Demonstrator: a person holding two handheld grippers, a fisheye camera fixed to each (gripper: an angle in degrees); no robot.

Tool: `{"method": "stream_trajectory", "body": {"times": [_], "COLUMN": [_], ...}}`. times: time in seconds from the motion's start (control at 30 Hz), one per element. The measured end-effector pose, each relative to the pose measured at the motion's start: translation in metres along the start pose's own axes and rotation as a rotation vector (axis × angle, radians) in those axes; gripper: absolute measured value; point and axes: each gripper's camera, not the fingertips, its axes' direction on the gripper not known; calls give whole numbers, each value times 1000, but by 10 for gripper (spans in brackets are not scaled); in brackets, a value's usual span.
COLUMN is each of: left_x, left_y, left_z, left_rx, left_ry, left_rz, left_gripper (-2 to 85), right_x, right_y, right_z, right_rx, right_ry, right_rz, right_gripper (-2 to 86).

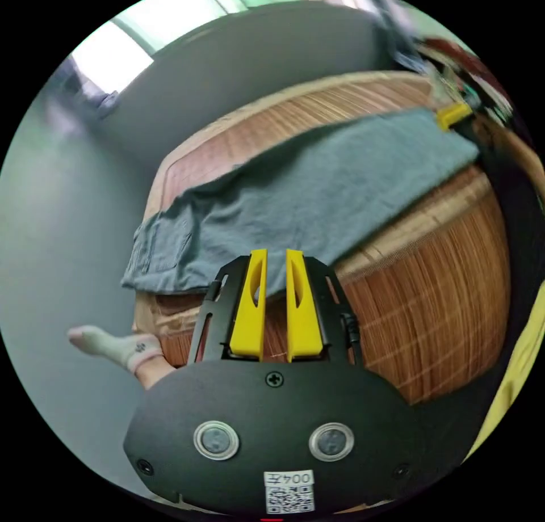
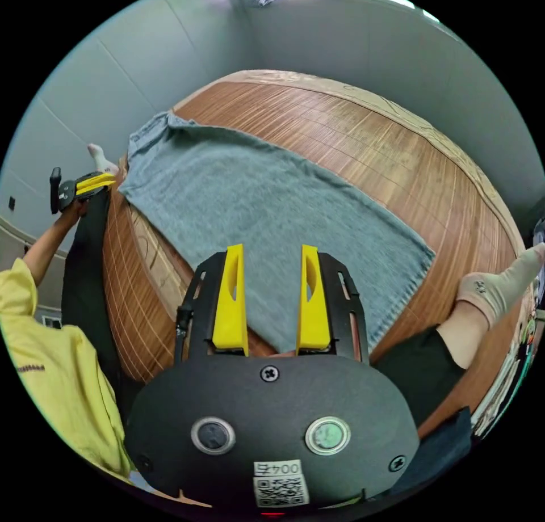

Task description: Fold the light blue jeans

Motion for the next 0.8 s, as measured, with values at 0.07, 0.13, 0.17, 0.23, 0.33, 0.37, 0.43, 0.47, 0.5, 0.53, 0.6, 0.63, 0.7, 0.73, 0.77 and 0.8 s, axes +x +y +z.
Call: {"method": "stream_trajectory", "body": {"times": [0.07, 0.13, 0.17, 0.23, 0.33, 0.37, 0.43, 0.47, 0.5, 0.53, 0.6, 0.63, 0.7, 0.73, 0.77, 0.8], "left_x": [-52, -78, -94, -115, -148, -159, -170, -177, -181, -190, -204, -212, -217, -217, -218, -219], "left_y": [9, 10, 9, 8, 9, 11, 13, 16, 19, 23, 31, 37, 44, 47, 50, 52], "left_z": [11, 26, 39, 57, 86, 100, 119, 128, 127, 130, 133, 134, 133, 133, 132, 131], "left_rx": [7, -28, -66, -115, -165, -196, -240, -250, -227, -209, -191, -176, -150, -144, -138, -134], "left_ry": [-20, -41, -66, -109, -94, -76, -46, -32, -25, -6, 49, 90, 107, 102, 98, 100], "left_rz": [-224, -308, -350, -413, -505, -527, -546, -561, -577, -615, -666, -692, -702, -689, -685, -687], "left_gripper": [47, 60, 73, 88, 109, 117, 127, 131, 133, 136, 138, 137, 135, 134, 134, 134], "right_x": [-4, -6, -7, -13, -3, 2, 6, 9, 12, 20, 39, 54, 73, 81, 85, 86], "right_y": [-11, -16, -17, -13, -8, -8, -9, -10, -11, -12, -13, -13, -10, -8, -6, -5], "right_z": [21, 37, 48, 56, 57, 57, 59, 59, 60, 59, 57, 55, 51, 50, 50, 50], "right_rx": [31, 7, -31, -38, -29, -30, -40, -51, -58, -66, -75, -79, -79, -74, -63, -56], "right_ry": [21, 63, 111, 201, 183, 167, 174, 176, 175, 169, 152, 137, 106, 85, 77, 78], "right_rz": [29, 36, 25, -38, -38, -41, -57, -68, -75, -86, -87, -68, -46, -35, -23, -20], "right_gripper": [151, 164, 175, 182, 186, 186, 185, 184, 182, 178, 165, 151, 132, 125, 123, 123]}}
